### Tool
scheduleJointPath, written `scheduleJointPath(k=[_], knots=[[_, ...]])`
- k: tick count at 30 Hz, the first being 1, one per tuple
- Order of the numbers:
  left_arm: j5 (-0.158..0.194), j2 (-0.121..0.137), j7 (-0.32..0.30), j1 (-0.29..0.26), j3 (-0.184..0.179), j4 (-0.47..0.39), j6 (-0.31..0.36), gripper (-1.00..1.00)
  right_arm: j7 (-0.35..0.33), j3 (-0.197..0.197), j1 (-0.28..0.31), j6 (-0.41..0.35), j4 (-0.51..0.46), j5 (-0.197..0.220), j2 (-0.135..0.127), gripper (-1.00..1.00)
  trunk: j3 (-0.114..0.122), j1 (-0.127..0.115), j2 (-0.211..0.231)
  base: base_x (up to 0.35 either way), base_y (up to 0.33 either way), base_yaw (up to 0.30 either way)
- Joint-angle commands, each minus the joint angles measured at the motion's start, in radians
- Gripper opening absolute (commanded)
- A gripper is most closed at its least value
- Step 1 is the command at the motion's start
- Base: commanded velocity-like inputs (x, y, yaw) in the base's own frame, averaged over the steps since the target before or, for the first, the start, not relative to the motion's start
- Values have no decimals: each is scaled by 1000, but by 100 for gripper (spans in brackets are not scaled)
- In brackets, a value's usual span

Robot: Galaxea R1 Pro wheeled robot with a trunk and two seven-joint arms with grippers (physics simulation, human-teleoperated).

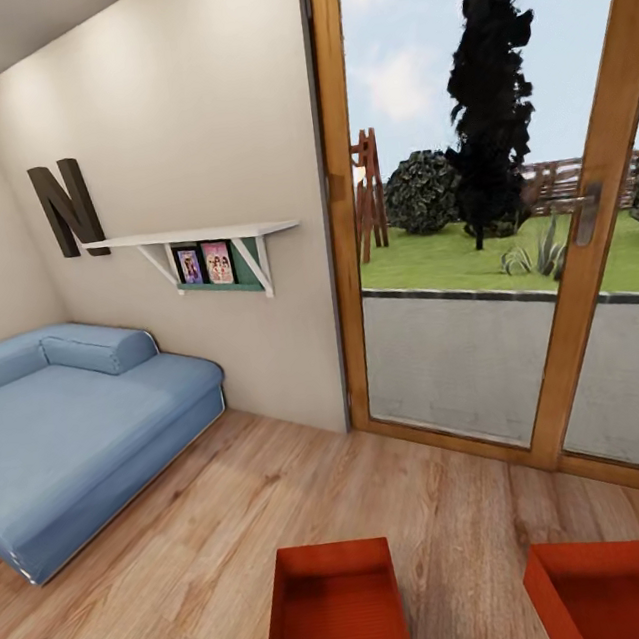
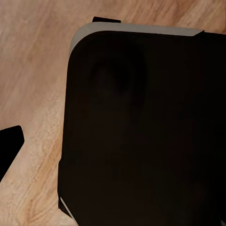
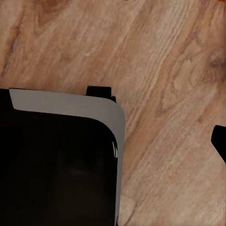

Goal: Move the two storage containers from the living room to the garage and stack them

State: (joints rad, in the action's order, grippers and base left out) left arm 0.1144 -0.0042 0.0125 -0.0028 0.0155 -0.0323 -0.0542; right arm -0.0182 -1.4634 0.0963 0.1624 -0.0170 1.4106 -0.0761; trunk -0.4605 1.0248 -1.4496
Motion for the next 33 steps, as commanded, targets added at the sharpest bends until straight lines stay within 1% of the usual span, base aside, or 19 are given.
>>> scheduleJointPath(k=[1,9,19,29,33], knots=[[8,0,1,0,0,0,-2,100,-2,-7,0,2,-1,10,-1,100,-1,0,0,199,0,0],[8,1,1,0,0,0,-2,100,-2,-9,0,2,-1,7,-1,100,-1,0,0,286,0,0],[9,1,1,0,0,0,-3,100,-2,-9,0,2,-1,7,-1,100,-1,0,0,44,3,0],[10,1,1,0,1,0,-3,100,-2,-10,0,2,-1,7,-1,100,-1,0,0,197,172,0],[10,1,1,0,1,0,-3,100,-2,-9,0,2,-1,7,-1,100,-1,0,0,112,91,0]])
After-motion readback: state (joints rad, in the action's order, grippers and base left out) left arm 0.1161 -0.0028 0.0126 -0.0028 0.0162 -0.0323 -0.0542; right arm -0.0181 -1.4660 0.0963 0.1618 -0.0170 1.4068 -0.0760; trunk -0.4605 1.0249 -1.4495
